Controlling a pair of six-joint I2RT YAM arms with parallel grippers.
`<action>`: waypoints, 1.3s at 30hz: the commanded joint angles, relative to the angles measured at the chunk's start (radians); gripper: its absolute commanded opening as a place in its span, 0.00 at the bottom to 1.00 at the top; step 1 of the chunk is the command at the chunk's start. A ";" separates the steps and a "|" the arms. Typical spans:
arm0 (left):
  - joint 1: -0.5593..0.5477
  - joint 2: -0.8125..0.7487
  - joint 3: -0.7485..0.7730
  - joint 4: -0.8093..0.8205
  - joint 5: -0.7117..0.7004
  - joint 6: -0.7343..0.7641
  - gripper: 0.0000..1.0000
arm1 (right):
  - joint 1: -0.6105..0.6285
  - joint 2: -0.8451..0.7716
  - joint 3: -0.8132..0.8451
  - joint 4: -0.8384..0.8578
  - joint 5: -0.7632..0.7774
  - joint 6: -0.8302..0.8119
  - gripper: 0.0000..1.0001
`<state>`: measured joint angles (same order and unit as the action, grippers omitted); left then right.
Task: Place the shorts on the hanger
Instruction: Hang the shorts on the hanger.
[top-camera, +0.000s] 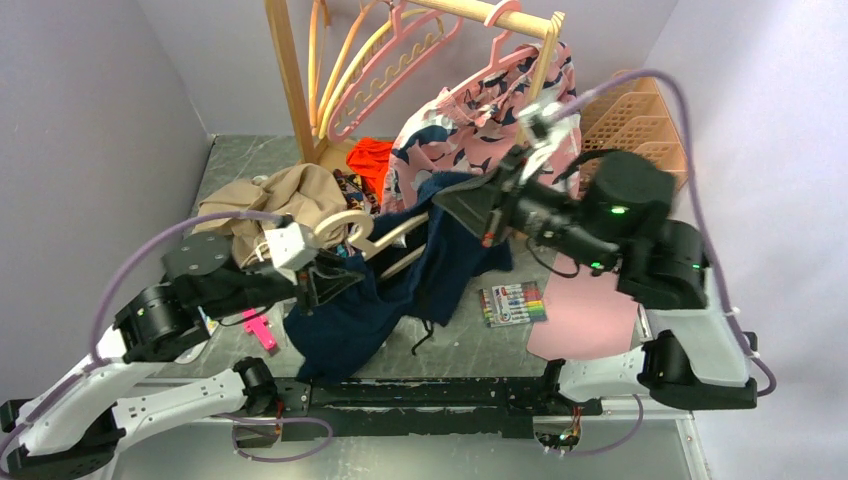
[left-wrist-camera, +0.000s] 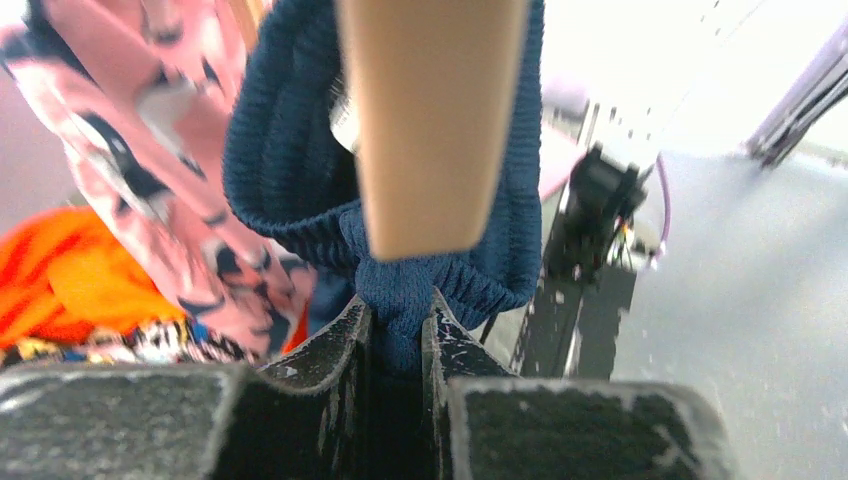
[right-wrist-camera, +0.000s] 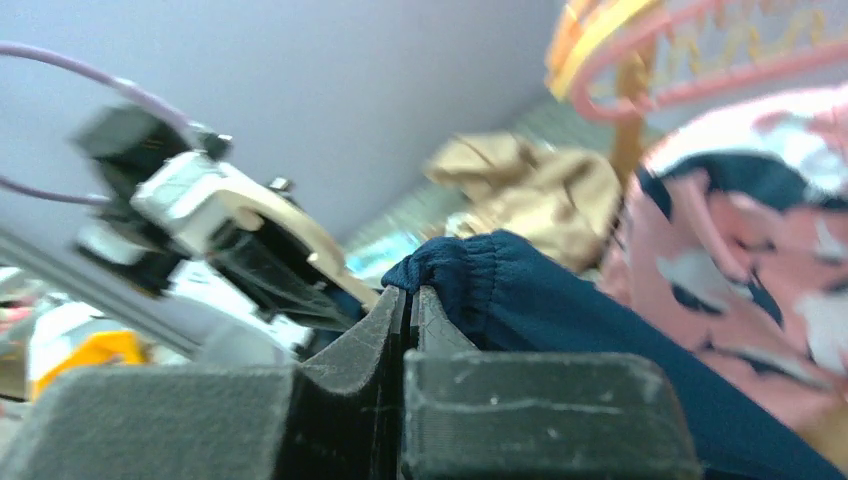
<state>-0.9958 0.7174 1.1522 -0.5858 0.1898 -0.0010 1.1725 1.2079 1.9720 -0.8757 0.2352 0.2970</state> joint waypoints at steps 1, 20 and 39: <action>-0.001 -0.061 0.006 0.208 -0.020 -0.028 0.07 | 0.003 -0.061 0.032 0.188 -0.204 -0.028 0.00; -0.001 0.075 -0.033 0.240 0.129 -0.067 0.07 | 0.004 -0.021 -0.242 0.288 -0.282 0.007 0.00; -0.001 -0.130 -0.138 0.312 0.038 -0.103 0.07 | 0.003 -0.185 -0.504 0.234 -0.176 0.028 0.00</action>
<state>-0.9958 0.6071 1.0283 -0.4221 0.2531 -0.0795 1.1728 1.0168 1.5112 -0.6136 0.0593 0.3038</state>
